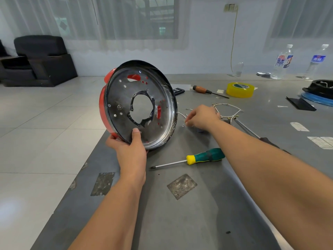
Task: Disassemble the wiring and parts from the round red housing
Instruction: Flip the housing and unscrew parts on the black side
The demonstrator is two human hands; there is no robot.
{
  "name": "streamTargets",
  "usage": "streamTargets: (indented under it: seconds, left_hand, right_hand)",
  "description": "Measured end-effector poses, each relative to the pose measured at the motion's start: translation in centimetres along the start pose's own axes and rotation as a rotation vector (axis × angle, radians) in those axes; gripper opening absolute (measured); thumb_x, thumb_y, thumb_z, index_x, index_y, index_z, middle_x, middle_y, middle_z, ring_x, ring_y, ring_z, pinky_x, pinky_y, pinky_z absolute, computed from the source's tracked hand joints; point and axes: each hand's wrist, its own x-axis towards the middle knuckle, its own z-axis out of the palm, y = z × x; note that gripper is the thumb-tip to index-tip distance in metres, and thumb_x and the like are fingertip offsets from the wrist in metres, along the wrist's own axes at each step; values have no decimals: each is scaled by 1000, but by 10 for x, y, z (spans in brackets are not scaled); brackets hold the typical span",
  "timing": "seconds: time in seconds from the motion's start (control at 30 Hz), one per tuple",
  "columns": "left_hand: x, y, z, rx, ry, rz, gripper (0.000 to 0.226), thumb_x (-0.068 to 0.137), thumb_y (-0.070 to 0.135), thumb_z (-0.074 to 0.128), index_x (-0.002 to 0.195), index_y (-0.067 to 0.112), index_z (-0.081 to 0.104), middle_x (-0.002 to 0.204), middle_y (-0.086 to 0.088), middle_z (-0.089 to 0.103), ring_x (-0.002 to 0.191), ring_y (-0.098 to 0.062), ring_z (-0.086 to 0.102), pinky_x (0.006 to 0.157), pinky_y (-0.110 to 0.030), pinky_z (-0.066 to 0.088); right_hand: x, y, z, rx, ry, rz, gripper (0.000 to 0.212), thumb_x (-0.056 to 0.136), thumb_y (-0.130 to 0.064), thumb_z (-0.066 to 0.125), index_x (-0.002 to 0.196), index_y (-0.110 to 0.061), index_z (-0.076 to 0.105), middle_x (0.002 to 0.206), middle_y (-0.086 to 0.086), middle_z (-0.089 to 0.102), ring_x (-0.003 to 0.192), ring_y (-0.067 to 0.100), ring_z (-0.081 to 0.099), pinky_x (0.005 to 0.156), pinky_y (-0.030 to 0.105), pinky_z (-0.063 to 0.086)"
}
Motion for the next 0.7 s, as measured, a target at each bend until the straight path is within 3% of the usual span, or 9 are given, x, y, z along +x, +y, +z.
streamTargets:
  seconds: [0.1,0.3,0.43,0.53,0.7]
  left_hand:
    - [1,-1,0,-1,-4,2,37,103,22,66,120,32,35,119,16,65,110,-7,67,108,-52,54]
    - [0,0,-1,-3,-1,-12,39,101,24,68,122,31,36,118,16,66,101,0,70,104,-52,57]
    - [-1,3,-1,5,21,-38,43,101,25,69,129,29,36,116,16,66,93,4,70,99,-49,60]
    - [-4,7,0,-11,23,-62,44,102,25,68,130,29,35,118,16,65,93,7,69,92,-44,62]
    - [-10,17,2,-82,-12,-113,44,103,25,69,132,27,37,130,8,63,110,-8,70,81,-41,66]
  right_hand:
    - [5,-1,11,-25,29,16,10,84,-48,77,89,-41,77,109,-1,68,131,31,37,90,41,29]
    - [9,0,19,-91,46,36,13,83,-51,76,76,-41,73,104,-1,67,126,29,40,83,42,25]
    - [7,-4,17,-105,42,39,2,87,-40,74,86,-42,73,111,0,67,128,29,41,84,42,24]
    - [-1,-2,10,-25,75,8,18,92,-28,66,102,-41,73,115,0,69,127,28,47,91,41,30]
    - [-42,2,6,215,161,-129,24,97,-42,57,109,-28,73,104,-2,76,109,25,65,97,40,51]
